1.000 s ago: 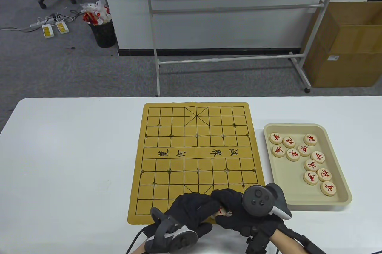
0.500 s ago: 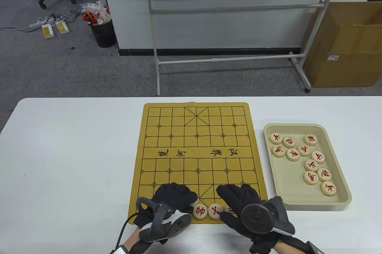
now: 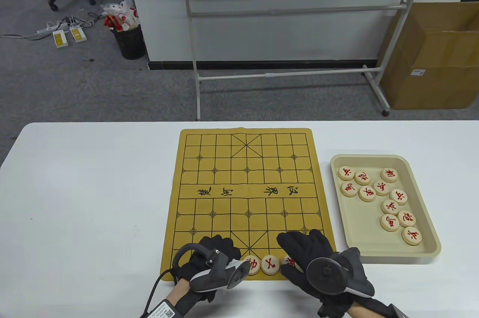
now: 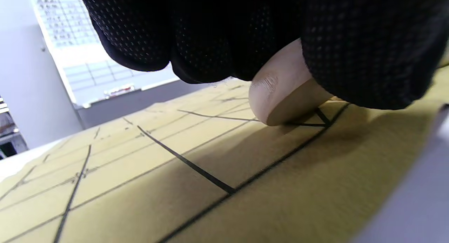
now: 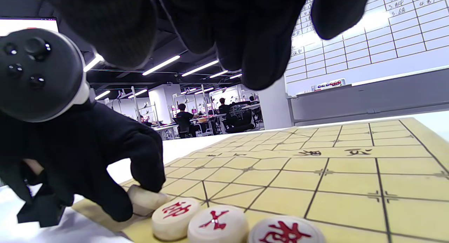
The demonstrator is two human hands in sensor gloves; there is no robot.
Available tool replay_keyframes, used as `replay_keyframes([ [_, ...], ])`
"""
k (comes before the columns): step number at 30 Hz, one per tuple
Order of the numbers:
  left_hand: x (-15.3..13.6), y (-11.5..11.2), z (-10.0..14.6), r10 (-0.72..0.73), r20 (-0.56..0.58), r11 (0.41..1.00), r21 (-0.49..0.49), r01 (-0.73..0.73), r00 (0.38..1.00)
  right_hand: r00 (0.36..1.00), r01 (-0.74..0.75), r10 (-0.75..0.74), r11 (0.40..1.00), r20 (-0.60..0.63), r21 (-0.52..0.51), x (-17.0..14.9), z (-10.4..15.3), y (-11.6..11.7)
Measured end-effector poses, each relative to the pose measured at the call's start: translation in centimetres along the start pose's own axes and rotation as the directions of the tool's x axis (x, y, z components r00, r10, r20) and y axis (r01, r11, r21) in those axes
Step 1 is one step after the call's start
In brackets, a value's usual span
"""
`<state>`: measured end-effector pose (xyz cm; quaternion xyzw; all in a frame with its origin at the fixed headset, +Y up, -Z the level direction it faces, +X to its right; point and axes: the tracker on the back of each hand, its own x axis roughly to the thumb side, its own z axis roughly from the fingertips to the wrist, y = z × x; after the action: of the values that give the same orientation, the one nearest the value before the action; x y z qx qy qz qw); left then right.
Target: Set up Chinese chess pieces
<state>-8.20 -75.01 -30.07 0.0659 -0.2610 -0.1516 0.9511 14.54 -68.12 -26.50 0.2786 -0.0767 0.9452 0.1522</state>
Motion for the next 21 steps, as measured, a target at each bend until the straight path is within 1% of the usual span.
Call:
replay_keyframes([
  [4, 0.3, 0.0, 0.1, -0.024, 0.032, 0.999, -0.031, 0.025, 0.999, 1.0, -0.01, 0.01, 1.0, -0.002, 0.001, 0.1, 0.0, 0.1],
  [5, 0.3, 0.0, 0.2, -0.028, 0.032, 0.999, -0.026, 0.029, 0.999, 1.0, -0.01, 0.01, 1.0, -0.003, 0.002, 0.1, 0.0, 0.1],
  [10, 0.4, -0.2, 0.2, -0.037, 0.042, 0.997, -0.065, 0.04, 0.998, 1.0, -0.015, 0.015, 1.0, -0.009, 0.012, 0.1, -0.1, 0.2],
  [13, 0.2, 0.0, 0.2, -0.004, 0.036, 0.997, -0.076, 0.007, 0.999, 1.0, -0.019, 0.02, 1.0, -0.008, 0.018, 0.1, -0.1, 0.3],
  [16, -0.3, 1.0, 0.4, 0.015, 0.01, 1.0, -0.024, -0.015, 1.0, 1.0, -0.026, 0.026, 0.999, -0.007, 0.029, 0.2, -0.1, 0.4],
  [19, -0.9, 2.5, 0.8, 0.098, -0.021, 0.993, 0.062, -0.097, 0.995, 1.0, -0.029, 0.03, 0.999, -0.008, 0.035, 0.2, -0.2, 0.5],
  [21, -1.4, 3.5, 1.3, 0.183, -0.03, 0.977, 0.113, -0.179, 0.983, 1.0, -0.029, 0.029, 0.999, -0.01, 0.039, 0.2, -0.3, 0.6],
])
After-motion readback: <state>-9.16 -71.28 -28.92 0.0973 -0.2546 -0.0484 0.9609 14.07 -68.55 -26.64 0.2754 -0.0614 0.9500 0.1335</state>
